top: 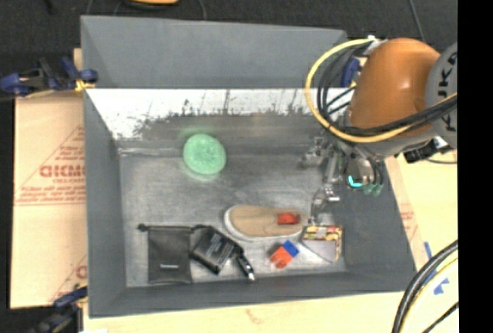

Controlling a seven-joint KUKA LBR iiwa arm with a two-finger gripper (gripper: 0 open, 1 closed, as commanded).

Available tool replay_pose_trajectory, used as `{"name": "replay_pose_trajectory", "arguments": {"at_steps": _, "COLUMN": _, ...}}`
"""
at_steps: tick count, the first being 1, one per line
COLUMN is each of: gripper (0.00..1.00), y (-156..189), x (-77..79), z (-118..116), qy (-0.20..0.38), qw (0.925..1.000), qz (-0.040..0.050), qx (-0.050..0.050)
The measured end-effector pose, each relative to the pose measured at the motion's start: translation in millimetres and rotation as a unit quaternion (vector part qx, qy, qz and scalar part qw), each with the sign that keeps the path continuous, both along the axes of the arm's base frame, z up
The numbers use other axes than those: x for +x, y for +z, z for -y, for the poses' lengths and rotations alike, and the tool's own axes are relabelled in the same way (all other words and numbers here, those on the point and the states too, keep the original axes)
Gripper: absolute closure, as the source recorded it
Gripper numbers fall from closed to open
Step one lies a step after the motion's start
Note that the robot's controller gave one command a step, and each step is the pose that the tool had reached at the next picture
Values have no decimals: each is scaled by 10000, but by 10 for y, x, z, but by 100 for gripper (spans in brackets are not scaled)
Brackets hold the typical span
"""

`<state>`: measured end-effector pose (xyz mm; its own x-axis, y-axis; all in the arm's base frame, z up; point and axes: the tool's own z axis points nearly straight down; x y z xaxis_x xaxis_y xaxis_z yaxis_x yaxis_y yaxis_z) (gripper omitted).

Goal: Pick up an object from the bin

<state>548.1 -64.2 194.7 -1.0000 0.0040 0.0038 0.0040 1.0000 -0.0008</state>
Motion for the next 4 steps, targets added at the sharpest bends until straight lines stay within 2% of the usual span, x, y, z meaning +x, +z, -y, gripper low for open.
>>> {"name": "replay_pose_trajectory", "arguments": {"at_steps": 1, "gripper": 0, "y": 41, "x": 17, "z": -1, "qy": 7, "qw": 10000, "qz": 39, "qx": -4}}
{"name": "replay_pose_trajectory", "arguments": {"at_steps": 2, "gripper": 100, "y": -1143, "x": 43, "z": -101, "qy": 740, "qw": 9972, "qz": 131, "qx": 6}}
{"name": "replay_pose_trajectory", "arguments": {"at_steps": 3, "gripper": 100, "y": -1143, "x": 43, "z": -101, "qy": 746, "qw": 9971, "qz": 131, "qx": 5}}
{"name": "replay_pose_trajectory", "arguments": {"at_steps": 4, "gripper": 100, "y": -634, "x": -111, "z": -67, "qy": 711, "qw": 9975, "qz": 19, "qx": 6}}
